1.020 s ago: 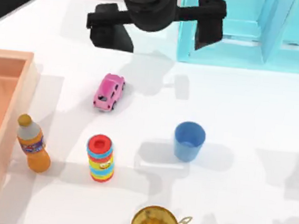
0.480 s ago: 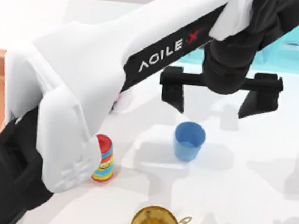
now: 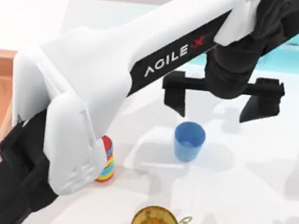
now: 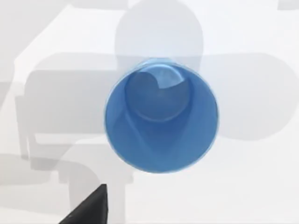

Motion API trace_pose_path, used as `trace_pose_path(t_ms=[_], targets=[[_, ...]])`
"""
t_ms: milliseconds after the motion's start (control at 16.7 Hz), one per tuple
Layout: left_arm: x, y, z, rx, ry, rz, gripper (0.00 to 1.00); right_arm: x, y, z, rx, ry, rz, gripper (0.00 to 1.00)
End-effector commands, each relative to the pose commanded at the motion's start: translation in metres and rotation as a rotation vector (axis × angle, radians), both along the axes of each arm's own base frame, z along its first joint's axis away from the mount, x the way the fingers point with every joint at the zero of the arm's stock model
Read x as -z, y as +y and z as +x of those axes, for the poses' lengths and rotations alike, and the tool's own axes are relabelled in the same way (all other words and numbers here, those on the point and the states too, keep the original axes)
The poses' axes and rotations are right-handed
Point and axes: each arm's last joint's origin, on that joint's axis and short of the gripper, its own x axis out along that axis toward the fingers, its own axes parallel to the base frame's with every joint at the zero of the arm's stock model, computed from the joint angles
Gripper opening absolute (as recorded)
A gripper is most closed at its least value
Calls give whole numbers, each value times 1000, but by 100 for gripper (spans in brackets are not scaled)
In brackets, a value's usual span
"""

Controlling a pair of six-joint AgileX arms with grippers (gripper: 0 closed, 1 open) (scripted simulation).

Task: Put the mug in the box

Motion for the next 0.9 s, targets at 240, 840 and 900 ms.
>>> trace_pose_path(t_ms=[240,840,900], targets=[[22,-3,5,4,-5,-5,100,0,0,0,0,0,0,100],[98,-1,8,3,-1,0,100,0,0,0,0,0,0,100],[98,-1,8,3,-1,0,100,0,0,0,0,0,0,100]])
